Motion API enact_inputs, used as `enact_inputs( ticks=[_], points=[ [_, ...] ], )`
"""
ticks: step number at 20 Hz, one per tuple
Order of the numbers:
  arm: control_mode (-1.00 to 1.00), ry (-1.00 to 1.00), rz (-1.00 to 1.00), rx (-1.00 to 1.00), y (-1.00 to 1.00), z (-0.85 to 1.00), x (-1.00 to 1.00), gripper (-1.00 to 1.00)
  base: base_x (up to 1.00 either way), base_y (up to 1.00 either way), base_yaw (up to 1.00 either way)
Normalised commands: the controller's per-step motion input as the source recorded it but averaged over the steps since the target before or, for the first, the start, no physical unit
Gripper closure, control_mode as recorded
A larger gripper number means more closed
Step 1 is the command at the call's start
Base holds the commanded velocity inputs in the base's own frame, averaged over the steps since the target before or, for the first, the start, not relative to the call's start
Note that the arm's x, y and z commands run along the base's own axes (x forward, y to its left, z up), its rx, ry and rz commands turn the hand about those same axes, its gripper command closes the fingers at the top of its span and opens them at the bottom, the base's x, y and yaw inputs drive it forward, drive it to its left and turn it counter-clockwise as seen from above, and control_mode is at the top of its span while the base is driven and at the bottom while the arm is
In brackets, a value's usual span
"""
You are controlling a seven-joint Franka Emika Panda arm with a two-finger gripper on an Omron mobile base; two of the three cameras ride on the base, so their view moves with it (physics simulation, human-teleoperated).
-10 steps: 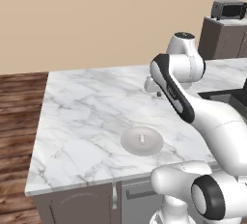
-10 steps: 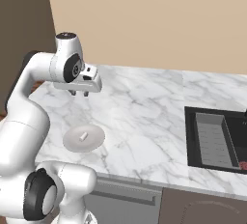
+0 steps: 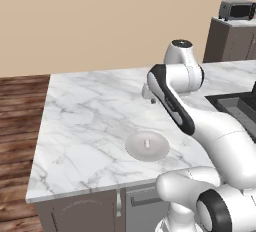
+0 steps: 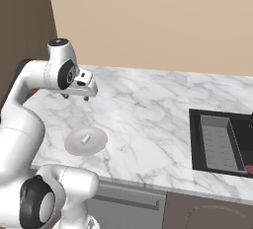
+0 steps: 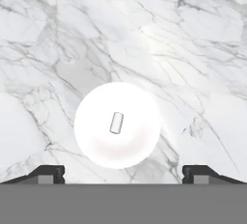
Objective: Pick up the marshmallow and place it in the cup of hot chocolate on the dining counter.
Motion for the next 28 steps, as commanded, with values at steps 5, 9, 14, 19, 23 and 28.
enact_inputs(
  ticks=[5, 9, 14, 19, 23, 28],
  points=[
    [-1.00, -0.12, -0.12, 0.02, 0.03, -0.40, 0.00, -1.00, 0.00, 0.00, 0.00],
    [-1.00, -0.02, -0.12, 0.02, 0.00, -0.33, 0.01, -1.00, 0.00, 0.00, 0.00],
    [-1.00, 0.07, -0.04, 0.08, 0.00, -0.18, 0.00, -1.00, 0.00, 0.00, 0.00],
    [-1.00, 0.24, -0.04, 0.09, 0.00, -0.23, 0.00, -1.00, 0.00, 0.00, 0.00],
    [-1.00, 0.21, -0.06, 0.01, 0.08, -0.36, 0.04, -1.00, 0.00, 0.00, 0.00],
    [-1.00, 0.08, -0.07, -0.02, 0.18, -0.40, 0.01, -1.00, 0.00, 0.00, 0.00]
  ],
)
